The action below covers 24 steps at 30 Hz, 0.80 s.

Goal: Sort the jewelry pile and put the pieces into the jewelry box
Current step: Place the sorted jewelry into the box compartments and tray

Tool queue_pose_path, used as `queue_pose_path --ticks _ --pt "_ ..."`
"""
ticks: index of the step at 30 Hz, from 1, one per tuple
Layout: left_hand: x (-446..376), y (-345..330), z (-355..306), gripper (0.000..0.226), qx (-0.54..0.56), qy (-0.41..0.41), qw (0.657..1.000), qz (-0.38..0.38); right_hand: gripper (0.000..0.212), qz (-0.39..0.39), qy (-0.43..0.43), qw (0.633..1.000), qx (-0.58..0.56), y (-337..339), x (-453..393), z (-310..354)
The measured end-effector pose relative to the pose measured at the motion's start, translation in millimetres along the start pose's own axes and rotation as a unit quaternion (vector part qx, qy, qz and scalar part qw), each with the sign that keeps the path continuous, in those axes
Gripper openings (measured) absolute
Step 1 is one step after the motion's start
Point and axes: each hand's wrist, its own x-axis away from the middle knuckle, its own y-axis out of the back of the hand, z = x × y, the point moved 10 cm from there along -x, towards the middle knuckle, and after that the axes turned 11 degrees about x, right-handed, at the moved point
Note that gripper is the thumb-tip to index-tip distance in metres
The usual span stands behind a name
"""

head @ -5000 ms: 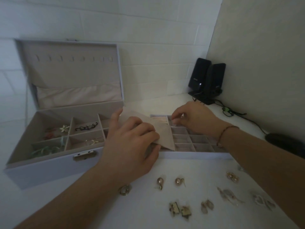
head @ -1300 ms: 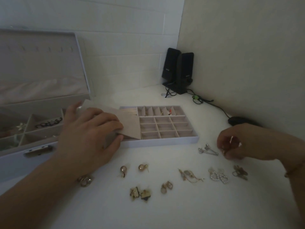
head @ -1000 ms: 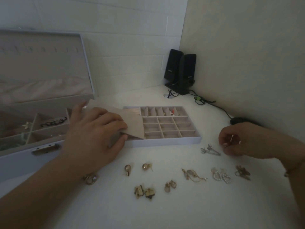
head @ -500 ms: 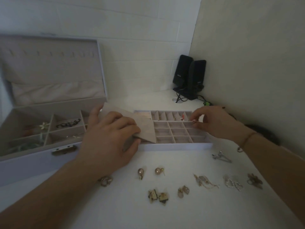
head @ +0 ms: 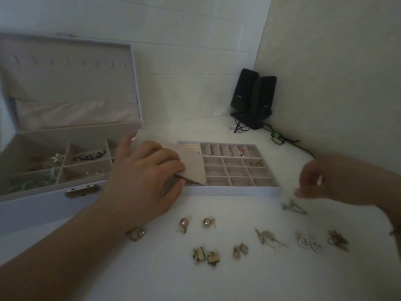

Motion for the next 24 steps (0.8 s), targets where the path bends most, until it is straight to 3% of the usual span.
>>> queue_pose_path --ticks 2,4,10,16,24 --pt "-1 -1 -1 0.022 -0.003 0.0 1.0 0.001 0.029 0.12 -0.018 0.992 0.045 -32 11 -9" --pt "0 0 0 0.024 -0.008 0.003 1.0 0.002 0.027 0.153 0.001 0.987 0.054 -47 10 -1" --pt "-1 -2 0 0.028 -0.01 0.006 1.0 0.003 0.022 0.089 0.038 0.995 0.004 -41 0 11" --pt "-1 -2 -1 0.028 -0.014 0.001 1.0 0.003 0.015 0.094 0.033 0.995 -0.02 -44 0 19" --pt "-1 -2 0 0.029 -0.01 0.004 1.0 0.007 0.027 0.054 0.022 0.994 0.096 -42 -1 30"
